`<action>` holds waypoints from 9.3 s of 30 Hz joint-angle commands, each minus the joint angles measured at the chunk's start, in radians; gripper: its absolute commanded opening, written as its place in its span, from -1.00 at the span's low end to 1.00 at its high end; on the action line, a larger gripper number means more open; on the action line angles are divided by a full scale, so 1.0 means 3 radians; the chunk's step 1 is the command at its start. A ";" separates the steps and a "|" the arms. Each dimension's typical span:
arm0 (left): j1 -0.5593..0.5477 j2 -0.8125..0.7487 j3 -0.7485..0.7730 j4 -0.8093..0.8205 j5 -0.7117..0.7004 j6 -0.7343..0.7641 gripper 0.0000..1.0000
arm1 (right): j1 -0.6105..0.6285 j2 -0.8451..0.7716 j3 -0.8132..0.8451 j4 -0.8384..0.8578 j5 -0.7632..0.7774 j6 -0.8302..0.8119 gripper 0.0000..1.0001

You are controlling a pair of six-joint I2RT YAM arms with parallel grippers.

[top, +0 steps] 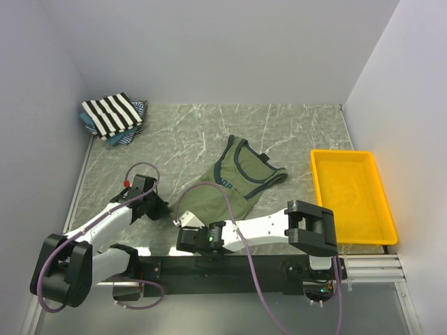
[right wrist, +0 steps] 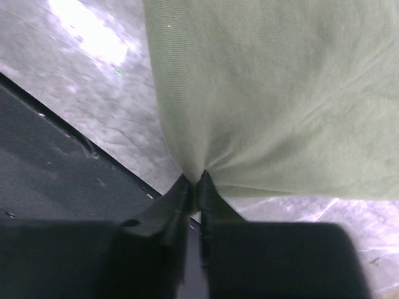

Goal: Fold and stack the tank tops
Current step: Fold the tank top, then neatly place the folded tank top to the corner

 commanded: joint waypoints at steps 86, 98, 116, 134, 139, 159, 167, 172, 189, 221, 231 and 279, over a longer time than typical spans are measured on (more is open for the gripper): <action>-0.1673 0.3083 0.3976 0.0906 0.0831 0.0471 0.04 | -0.1505 -0.3631 -0.1944 -0.0920 0.0064 0.2268 -0.23; -0.1049 0.1908 0.2924 0.0374 0.0499 0.0508 -0.25 | -0.1510 -0.2525 -0.1054 -0.0047 -0.0252 0.1369 -0.15; -0.0829 0.1600 0.1210 0.1376 0.1374 0.0809 0.16 | -0.1663 -0.2082 -0.2153 0.0741 -0.0637 0.1614 -0.15; -0.0829 0.2055 0.1302 0.1197 0.1179 0.0927 0.21 | -0.1393 -0.2237 -0.1092 0.0184 -0.0381 0.1083 -0.12; -0.0808 0.1943 0.1317 0.0958 0.0955 0.0937 0.27 | -0.1106 -0.1313 -0.0375 0.0051 0.0037 0.0791 -0.05; -0.0169 0.1442 0.1041 0.1023 0.1025 0.0794 0.32 | -0.0850 0.0218 0.0439 -0.0088 0.0397 0.0837 0.12; -0.0327 0.1396 0.1000 0.1080 0.1399 0.0917 0.34 | -0.0876 -0.0103 -0.0256 0.0550 0.0115 0.1011 -0.37; -0.0527 0.1380 0.0893 0.1141 0.1501 0.0871 0.38 | -0.0998 -0.0533 -0.0741 0.1032 -0.0059 0.1118 -0.94; -0.0941 0.1692 0.0765 0.1790 0.1716 0.0473 0.52 | -0.1438 -0.1724 -0.2107 0.2443 -0.0631 0.1415 -1.00; -0.1166 0.2571 0.2354 0.0314 -0.0096 0.1013 -0.99 | -0.1464 -0.1785 -0.1791 0.2163 -0.0827 0.1052 -0.05; -0.0870 0.3261 0.3999 -0.0771 -0.1708 0.1898 -0.99 | -0.1643 -0.2363 -0.1330 0.1079 -0.0407 0.0827 0.00; 0.0424 0.3911 0.6548 -0.0495 -0.2247 0.3929 -0.99 | -0.2118 -0.1934 -0.1049 0.1186 -0.0964 0.0346 0.00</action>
